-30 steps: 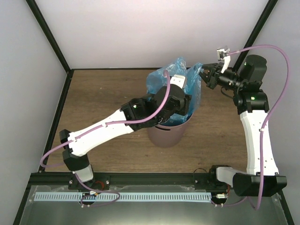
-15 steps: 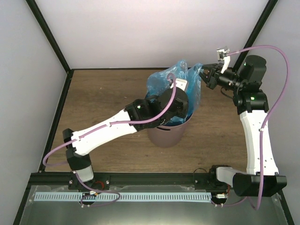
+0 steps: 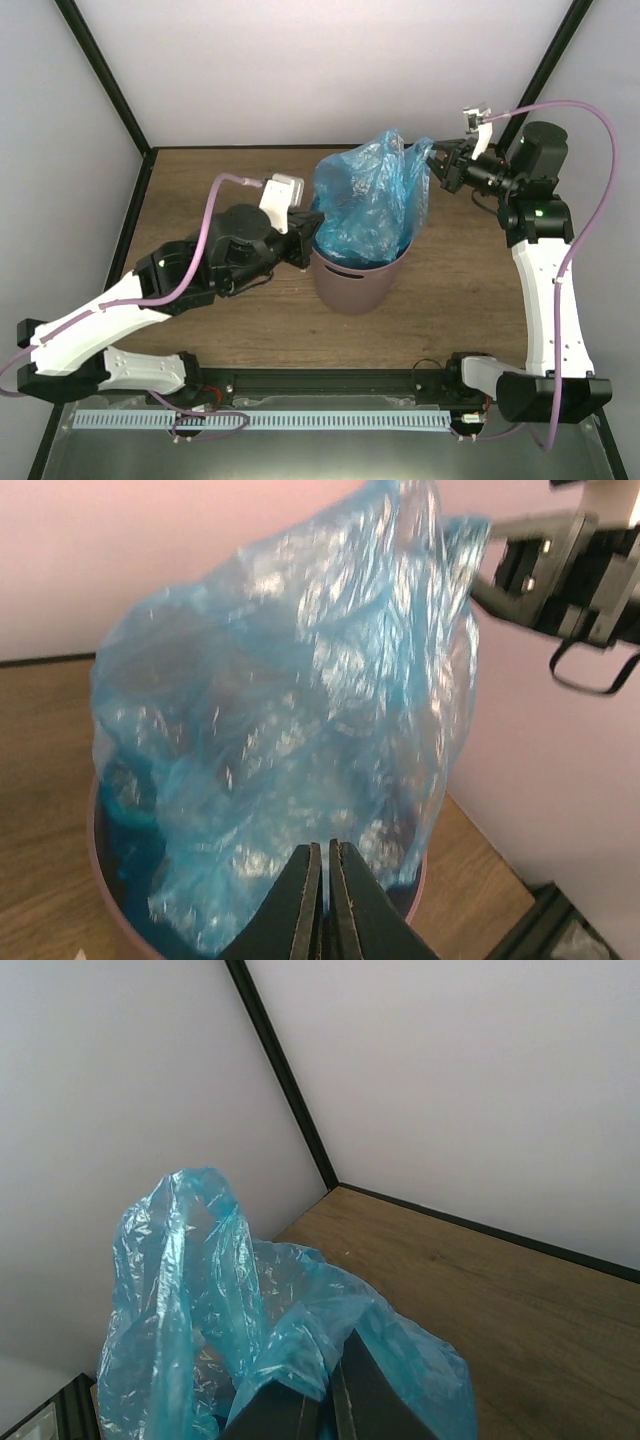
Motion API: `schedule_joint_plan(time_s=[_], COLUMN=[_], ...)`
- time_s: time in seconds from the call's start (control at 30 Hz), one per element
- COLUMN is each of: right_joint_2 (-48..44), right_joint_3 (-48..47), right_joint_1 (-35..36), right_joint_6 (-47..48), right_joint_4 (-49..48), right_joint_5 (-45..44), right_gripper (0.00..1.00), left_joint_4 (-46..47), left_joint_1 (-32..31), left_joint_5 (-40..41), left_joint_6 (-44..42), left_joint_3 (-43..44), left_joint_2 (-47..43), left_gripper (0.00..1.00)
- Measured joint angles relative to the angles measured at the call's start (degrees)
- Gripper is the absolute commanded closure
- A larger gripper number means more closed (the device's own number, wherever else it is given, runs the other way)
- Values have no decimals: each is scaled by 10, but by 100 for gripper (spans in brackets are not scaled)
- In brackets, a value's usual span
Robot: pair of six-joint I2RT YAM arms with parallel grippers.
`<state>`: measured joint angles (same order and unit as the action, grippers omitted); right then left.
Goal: Put the trash bags into the trash bin
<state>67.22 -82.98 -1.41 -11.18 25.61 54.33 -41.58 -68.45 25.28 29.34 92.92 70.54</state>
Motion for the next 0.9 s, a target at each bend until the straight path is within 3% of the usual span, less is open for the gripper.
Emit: schedule_joint_plan(time_s=[0.03, 0.13, 0.27, 0.43, 0.63, 0.9], right_joint_2=[-2, -6, 4, 14, 15, 14], right_joint_3=[1, -1, -38, -69, -69, -69], right_joint_1=[0, 0, 0, 0, 0, 0], right_joint_6=[0, 2, 2, 1, -2, -9], right_joint_4=[1, 5, 22, 20, 22, 17], right_joint_5=[-3, -10, -12, -9, 1, 10], right_gripper=[99, 99, 99, 99, 99, 99], left_joint_4=[5, 33, 86, 98, 51, -12], left_joint_1=[0, 0, -21, -90, -109, -106], left_joint_5=[-6, -53, -102, -49, 73, 179], left_joint_6=[0, -10, -22, -36, 10, 80], left_joint_3=[-21, -80, -109, -20, 82, 99], left_joint_2=[-15, -39, -17, 96, 211, 233], left_gripper=[92, 58, 41, 33, 33, 34])
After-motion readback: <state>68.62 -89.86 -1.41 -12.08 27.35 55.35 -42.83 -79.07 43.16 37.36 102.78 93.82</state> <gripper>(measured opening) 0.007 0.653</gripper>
